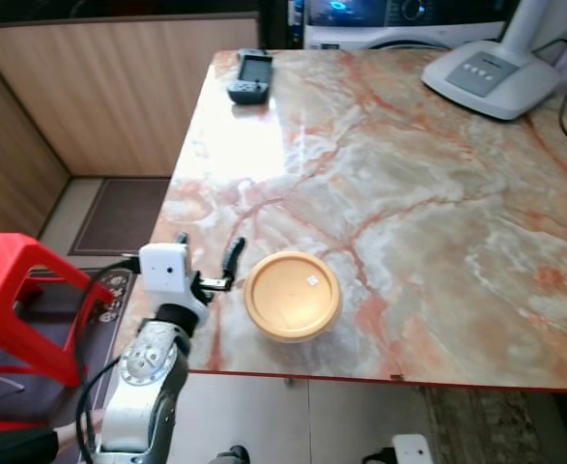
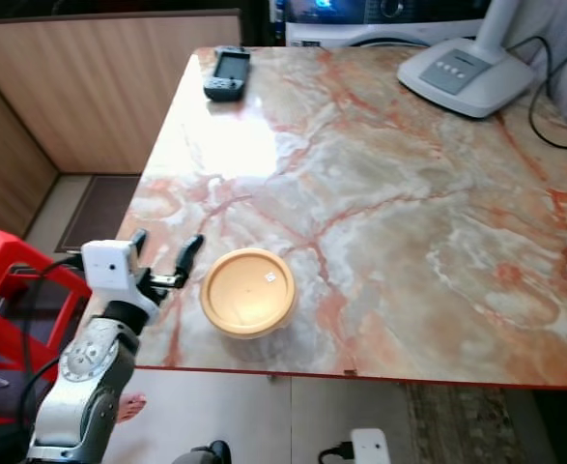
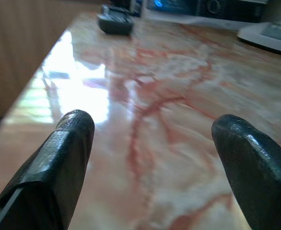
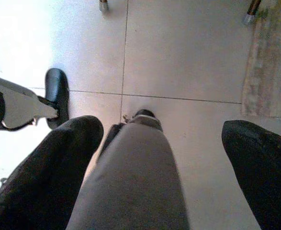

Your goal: Restocking fridge

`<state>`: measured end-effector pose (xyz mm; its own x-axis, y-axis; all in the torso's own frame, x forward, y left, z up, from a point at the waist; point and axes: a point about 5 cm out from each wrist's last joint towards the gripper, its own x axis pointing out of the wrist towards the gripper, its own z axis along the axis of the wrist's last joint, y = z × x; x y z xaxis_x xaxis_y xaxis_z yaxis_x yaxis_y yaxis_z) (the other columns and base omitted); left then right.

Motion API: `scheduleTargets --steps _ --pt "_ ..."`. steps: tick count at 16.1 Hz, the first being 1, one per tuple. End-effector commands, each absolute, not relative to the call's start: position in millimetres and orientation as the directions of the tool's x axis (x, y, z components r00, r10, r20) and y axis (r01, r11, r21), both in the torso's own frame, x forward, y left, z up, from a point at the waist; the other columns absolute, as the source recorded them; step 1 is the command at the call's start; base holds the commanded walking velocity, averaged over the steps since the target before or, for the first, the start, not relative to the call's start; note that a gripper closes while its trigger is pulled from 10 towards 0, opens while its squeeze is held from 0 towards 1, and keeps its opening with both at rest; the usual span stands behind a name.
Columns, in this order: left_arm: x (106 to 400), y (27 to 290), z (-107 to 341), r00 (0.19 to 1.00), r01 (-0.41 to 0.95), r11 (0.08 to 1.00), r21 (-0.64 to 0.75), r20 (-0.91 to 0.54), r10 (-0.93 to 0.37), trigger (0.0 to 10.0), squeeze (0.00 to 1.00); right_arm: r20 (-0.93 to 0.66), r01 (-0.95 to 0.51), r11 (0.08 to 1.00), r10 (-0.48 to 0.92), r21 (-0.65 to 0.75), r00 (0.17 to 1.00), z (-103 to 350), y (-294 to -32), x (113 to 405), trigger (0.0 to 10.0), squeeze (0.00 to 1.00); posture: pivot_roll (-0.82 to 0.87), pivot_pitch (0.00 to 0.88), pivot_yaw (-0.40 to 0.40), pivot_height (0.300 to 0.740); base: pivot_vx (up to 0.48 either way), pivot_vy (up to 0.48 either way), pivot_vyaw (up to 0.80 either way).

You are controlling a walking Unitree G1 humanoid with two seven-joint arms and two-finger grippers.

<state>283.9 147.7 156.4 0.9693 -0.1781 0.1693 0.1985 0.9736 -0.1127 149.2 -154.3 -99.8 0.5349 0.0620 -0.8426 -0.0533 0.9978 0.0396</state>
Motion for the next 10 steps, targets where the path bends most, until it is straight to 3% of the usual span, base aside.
scheduleTargets --steps 1,3,5,10 --pt "282 146 159 0.962 0.243 0.958 -0.153 0.168 -0.217 10.0 0.00 -0.870 -0.057 0.997 0.072 0.051 0.487 -106 -147 133 10.0 0.00 0.11 0.168 0.003 0.740 0.000 0.000 0.00" --pt "277 129 159 0.922 0.376 0.916 -0.143 0.160 -0.353 10.0 0.00 -0.868 -0.062 0.997 0.078 0.055 0.491 -105 -140 136 10.0 0.00 0.11 0.167 0.002 0.740 0.000 0.000 0.00" --pt "274 122 157 0.912 0.403 0.904 -0.145 0.151 -0.382 10.0 0.00 -0.865 -0.058 0.997 0.077 0.055 0.496 -104 -142 138 10.0 0.00 0.11 0.167 0.003 0.740 0.000 0.000 0.00" --pt "269 113 152 0.886 0.463 0.861 -0.211 0.124 -0.447 10.0 0.00 -0.860 -0.013 0.999 0.035 0.033 0.509 -100 -174 148 10.0 0.00 0.11 0.167 0.003 0.740 0.000 0.000 0.00"
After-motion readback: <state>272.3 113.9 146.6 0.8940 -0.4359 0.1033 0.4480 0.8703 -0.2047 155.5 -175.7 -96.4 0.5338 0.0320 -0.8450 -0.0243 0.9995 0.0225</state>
